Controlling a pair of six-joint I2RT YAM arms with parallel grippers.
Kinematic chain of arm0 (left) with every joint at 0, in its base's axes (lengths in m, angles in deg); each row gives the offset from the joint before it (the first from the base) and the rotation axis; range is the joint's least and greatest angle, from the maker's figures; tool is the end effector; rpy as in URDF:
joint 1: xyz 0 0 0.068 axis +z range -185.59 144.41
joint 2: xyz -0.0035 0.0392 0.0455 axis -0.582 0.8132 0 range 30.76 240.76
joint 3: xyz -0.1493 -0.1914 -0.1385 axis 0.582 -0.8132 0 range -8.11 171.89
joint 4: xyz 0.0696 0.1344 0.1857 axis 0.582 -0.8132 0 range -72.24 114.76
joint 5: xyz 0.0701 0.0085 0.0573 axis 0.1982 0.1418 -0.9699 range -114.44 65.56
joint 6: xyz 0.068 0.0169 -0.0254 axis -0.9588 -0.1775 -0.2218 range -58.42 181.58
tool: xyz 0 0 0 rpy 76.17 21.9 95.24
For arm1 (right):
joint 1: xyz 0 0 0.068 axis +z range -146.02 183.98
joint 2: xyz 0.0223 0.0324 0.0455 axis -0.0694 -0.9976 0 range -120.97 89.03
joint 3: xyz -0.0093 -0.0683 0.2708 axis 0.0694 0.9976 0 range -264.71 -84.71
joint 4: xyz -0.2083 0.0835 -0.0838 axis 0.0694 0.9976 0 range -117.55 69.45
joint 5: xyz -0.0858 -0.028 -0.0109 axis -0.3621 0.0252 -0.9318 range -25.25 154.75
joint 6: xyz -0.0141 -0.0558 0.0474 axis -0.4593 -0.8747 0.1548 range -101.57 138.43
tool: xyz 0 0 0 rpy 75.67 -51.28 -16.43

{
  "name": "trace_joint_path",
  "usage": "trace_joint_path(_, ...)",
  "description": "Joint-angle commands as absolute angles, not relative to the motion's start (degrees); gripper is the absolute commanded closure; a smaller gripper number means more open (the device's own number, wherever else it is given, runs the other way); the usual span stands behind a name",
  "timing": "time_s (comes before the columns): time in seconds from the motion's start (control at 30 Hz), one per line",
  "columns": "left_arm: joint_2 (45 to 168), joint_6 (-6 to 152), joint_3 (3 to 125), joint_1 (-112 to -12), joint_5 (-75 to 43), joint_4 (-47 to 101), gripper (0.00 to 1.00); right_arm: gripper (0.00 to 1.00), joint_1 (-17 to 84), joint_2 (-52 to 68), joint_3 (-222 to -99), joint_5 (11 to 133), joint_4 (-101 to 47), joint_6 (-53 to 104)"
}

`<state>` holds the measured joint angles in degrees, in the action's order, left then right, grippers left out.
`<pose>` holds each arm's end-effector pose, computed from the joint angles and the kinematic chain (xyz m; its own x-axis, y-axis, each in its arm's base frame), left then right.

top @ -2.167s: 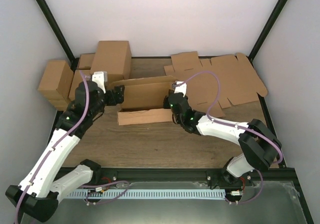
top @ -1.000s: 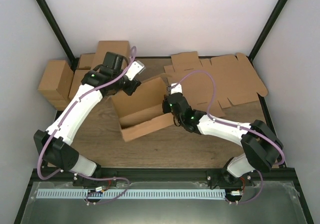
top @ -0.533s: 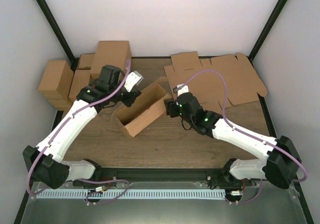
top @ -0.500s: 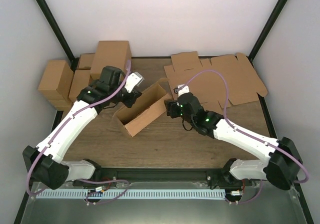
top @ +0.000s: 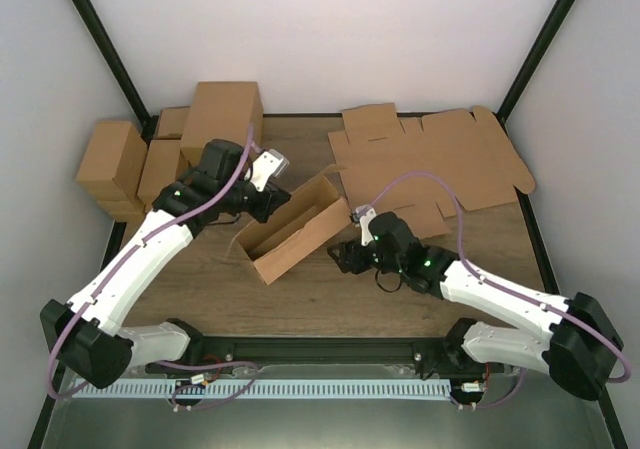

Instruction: Fold the paper box

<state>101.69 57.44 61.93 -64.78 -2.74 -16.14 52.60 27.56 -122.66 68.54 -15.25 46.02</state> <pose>0.2092 -0.1432 0.3379 -0.5303 0.3730 -0.7613 0.7339 0.6515 -0.1920 0.1478 0.1741 0.2383 -0.7060 -0.1023 -0.7008 -0.5158 0.7523 0.4098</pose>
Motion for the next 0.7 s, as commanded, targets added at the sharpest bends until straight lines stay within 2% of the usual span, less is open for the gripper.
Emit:
trace_joint_path(0.0, 101.0, 60.5, 60.2, -64.9, -0.5, -15.9, 0.93, 0.31, 52.8, 28.0, -118.2, 76.3, -27.5, 50.7)
trace_joint_path(0.23, 99.8, 63.4, 57.3, -64.9, 3.5, -14.4, 0.91, 0.38, 52.8, 27.1, -110.8, 75.7, -46.0, 55.3)
trace_joint_path(0.47, 98.6, 68.6, 52.9, -64.9, 8.9, -9.5, 0.91, 0.4, 52.8, 17.5, -113.7, 82.5, -60.7, 57.0)
trace_joint_path(0.67, 97.4, 73.0, 50.1, -64.9, 15.1, -5.3, 0.9, 0.38, 52.8, 15.5, -115.4, 82.3, -61.7, 57.7)
